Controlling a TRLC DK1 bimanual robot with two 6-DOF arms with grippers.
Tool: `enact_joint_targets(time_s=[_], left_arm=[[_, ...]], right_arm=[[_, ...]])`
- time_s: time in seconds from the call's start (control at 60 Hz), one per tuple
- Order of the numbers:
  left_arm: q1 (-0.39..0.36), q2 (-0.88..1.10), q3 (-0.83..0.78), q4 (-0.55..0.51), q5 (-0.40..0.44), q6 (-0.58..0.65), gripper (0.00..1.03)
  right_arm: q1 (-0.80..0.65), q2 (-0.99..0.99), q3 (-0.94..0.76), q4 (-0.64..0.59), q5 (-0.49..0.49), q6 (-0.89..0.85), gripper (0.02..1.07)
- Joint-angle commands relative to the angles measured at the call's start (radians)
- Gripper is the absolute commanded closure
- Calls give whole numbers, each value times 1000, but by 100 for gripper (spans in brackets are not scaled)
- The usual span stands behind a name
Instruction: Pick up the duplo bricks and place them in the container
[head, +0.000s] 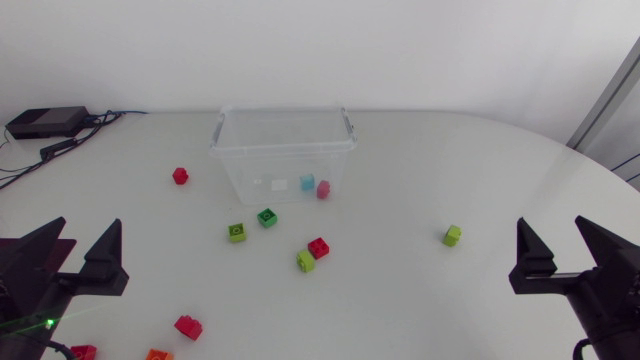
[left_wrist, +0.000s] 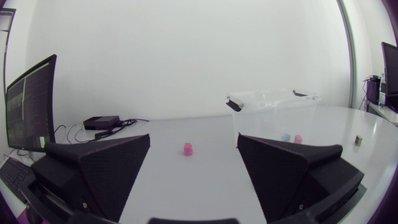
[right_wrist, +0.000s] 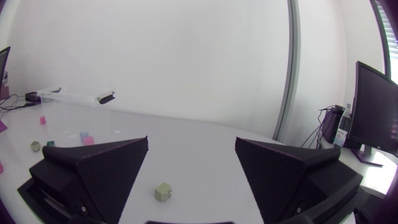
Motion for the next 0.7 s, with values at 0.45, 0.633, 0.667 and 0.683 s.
enact_joint_targets(time_s=[0.45,0.633,0.667,0.683], left_arm=[[-17,-9,-10,-14,5,-18,5],[-26,-9,0,-16,5,-16,5],[-25,-7,14,-25,5,-16,5],[-25,-6,23,-31,5,-18,5]], right_arm=[[5,-5,-22,-6,-4,21,6],[5,-5,-22,-6,-4,21,6],[5,-5,-22,-6,-4,21,6],[5,-5,-22,-6,-4,20,6]])
